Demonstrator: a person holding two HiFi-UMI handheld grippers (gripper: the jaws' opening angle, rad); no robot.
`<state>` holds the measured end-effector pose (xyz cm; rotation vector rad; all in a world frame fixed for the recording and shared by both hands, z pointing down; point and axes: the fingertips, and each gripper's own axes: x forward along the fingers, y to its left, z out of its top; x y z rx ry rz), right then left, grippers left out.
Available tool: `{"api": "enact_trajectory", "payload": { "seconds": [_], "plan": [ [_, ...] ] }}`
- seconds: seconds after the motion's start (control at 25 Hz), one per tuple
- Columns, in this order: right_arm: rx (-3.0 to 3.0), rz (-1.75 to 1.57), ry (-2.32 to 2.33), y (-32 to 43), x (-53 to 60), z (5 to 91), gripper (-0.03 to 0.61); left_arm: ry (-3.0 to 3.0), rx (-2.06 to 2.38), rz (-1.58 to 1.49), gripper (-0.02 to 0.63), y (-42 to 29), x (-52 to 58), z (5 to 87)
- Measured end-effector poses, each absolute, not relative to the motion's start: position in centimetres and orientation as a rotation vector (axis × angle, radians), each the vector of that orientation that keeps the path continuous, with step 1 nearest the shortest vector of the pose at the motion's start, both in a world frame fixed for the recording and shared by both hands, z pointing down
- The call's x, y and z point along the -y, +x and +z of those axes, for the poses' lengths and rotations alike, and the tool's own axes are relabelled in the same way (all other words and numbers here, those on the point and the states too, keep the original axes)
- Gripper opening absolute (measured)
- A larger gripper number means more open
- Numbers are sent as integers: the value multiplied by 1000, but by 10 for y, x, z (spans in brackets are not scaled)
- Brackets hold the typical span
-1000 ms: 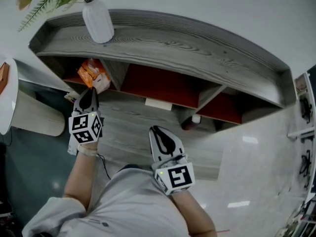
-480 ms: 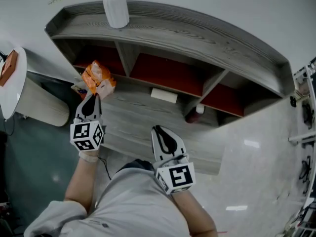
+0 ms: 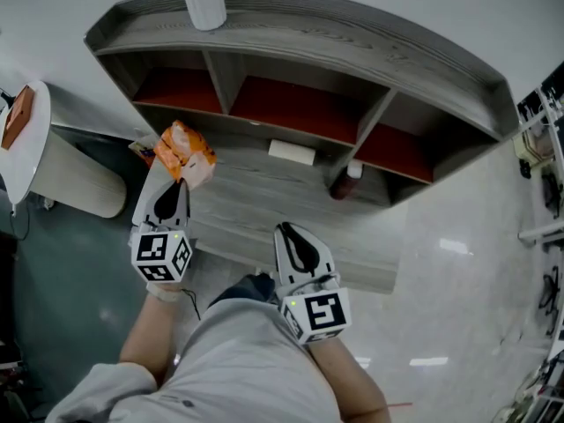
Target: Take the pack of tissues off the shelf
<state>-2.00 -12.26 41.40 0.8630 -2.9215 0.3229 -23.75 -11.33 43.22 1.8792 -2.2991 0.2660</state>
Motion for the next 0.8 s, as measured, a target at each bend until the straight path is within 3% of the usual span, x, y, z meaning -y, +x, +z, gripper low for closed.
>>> {"api": "enact_trajectory", "payload": {
  "seconds": [0.8],
  "plan": [
    [2723,326,1528,142,149,406,35,2463,1643,266,18,-13,178,423]
  ]
}}
